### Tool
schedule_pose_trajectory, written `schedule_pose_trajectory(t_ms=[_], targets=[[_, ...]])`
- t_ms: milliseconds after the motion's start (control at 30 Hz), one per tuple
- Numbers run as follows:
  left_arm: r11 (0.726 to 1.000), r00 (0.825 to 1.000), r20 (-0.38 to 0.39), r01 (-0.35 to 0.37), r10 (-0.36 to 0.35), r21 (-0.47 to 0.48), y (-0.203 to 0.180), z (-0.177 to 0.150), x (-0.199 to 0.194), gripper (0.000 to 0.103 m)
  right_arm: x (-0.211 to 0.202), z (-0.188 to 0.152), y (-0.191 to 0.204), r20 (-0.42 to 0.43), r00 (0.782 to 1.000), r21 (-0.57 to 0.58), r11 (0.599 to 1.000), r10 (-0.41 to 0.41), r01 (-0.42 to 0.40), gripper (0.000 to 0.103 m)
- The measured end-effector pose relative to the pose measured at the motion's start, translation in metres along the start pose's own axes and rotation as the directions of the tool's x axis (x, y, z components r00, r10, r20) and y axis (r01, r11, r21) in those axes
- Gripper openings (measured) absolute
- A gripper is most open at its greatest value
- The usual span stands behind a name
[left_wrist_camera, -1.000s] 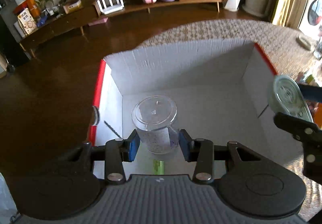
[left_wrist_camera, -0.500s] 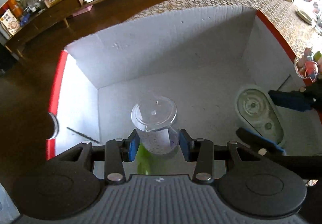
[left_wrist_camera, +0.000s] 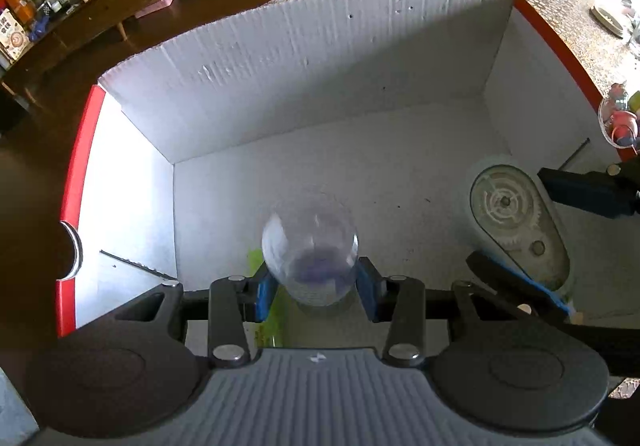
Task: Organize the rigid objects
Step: 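Carry the cup and tape dispenser into the red box with both tools, then open both tools to release the cup and tape dispenser in the box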
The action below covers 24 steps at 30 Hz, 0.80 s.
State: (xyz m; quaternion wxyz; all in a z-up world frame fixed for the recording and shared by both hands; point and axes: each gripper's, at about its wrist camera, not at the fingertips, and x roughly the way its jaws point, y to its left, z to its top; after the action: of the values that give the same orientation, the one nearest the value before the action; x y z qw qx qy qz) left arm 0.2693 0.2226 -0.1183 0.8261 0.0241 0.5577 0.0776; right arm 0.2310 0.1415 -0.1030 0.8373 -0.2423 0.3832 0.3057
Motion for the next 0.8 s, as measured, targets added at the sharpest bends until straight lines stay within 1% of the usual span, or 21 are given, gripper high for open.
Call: schedule_pose_trajectory(t_ms=[300,333,400,433,467,800], targets=[[1.0,1.0,0.002,-0.016,0.016,-0.007,0.0,-0.001,-0.001,0.043,-0.001,0.001,-0.004,0.011,1.0,0.004,1.0,-0.002,0.002,0.05],[1.0,1.0,-0.001,-0.017,0.017,-0.006,-0.001,-0.001,-0.002,0.045,-0.002,0.0,-0.005,0.013,1.0,0.006,1.0,0.001,-0.001,0.051],[1.0,1.0,0.009,-0.015,0.015,-0.006,-0.002,-0.002,-0.003,0.052,-0.006,-0.003,-0.005,0.017,1.0,0.012,1.0,0.004,-0.004,0.052],[1.0,1.0,0.018,-0.016,0.016,-0.008,-0.001,-0.002,-0.005,0.058,-0.007,-0.003,-0.005,0.02,1.0,0.011,1.0,0.003,-0.003,0.052],[1.0,1.0,0.026,-0.016,0.016,-0.011,-0.001,-0.003,-0.007,0.06,-0.008,-0.003,-0.006,0.022,1.0,0.01,1.0,0.001,-0.001,0.053],[0.999,0.997,0.065,-0.039,0.041,-0.025,0.0,-0.008,-0.025,0.061,-0.026,-0.006,-0.017,0.057,0.998,0.034,0.999,0.015,-0.017,0.059]])
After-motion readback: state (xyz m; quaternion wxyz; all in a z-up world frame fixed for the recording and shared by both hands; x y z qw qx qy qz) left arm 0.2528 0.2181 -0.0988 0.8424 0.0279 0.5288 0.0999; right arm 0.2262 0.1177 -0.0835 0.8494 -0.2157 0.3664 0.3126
